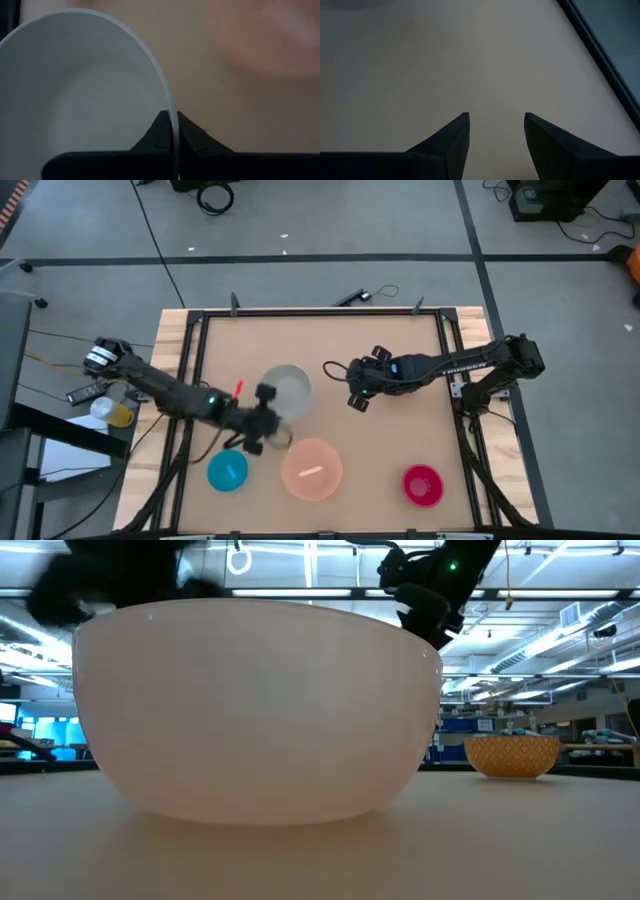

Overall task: Nest bowls inside each other
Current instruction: Stack the gray bowl on the orange bowl, then stack the blue bowl on the gray bowl

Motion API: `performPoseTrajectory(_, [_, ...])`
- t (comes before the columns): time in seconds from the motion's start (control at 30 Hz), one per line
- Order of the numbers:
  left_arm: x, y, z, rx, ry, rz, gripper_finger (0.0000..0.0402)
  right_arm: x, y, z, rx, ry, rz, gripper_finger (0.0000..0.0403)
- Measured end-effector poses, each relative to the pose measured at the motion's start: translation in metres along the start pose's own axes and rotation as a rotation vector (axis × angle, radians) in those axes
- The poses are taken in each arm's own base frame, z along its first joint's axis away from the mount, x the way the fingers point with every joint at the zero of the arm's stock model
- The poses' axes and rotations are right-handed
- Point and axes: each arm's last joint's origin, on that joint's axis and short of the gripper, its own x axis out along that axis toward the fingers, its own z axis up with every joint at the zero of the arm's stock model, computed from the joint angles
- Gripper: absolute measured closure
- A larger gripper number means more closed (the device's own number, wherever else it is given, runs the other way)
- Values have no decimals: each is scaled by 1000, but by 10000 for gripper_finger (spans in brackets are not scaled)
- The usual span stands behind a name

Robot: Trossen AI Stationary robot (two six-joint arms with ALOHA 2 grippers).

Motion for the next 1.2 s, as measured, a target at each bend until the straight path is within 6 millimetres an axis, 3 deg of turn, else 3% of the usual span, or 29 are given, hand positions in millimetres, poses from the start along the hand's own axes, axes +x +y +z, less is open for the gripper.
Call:
performPoseTrajectory(0.1, [-21, -15, 23, 150, -114, -62, 397, -1, 2, -1, 7, 1, 3, 208])
performPoseTrajectory(0.23, [-37, -32, 53, 124, -318, -268, 396, -2, 4, -2, 2, 0, 6, 208])
performPoseTrajectory(0.33, [-29, -51, 67, 126, -414, -349, 396, -2, 4, -2, 0, 0, 5, 208])
performPoseTrajectory(0.5, [3, -77, 66, 199, -267, -390, 396, -3, 5, -3, 9, 1, 8, 208])
performPoseTrajectory(0.7, [23, -83, 66, 97, -172, -392, 384, -6, 11, -6, 9, 7, 18, 208])
performPoseTrajectory(0.93, [17, -75, 79, -121, -167, -352, 327, -8, 14, -8, 3, 4, 26, 208])
performPoseTrajectory(1.2, [-1, -66, 98, -167, -142, -359, 251, -7, 21, -6, 58, 12, 114, 208])
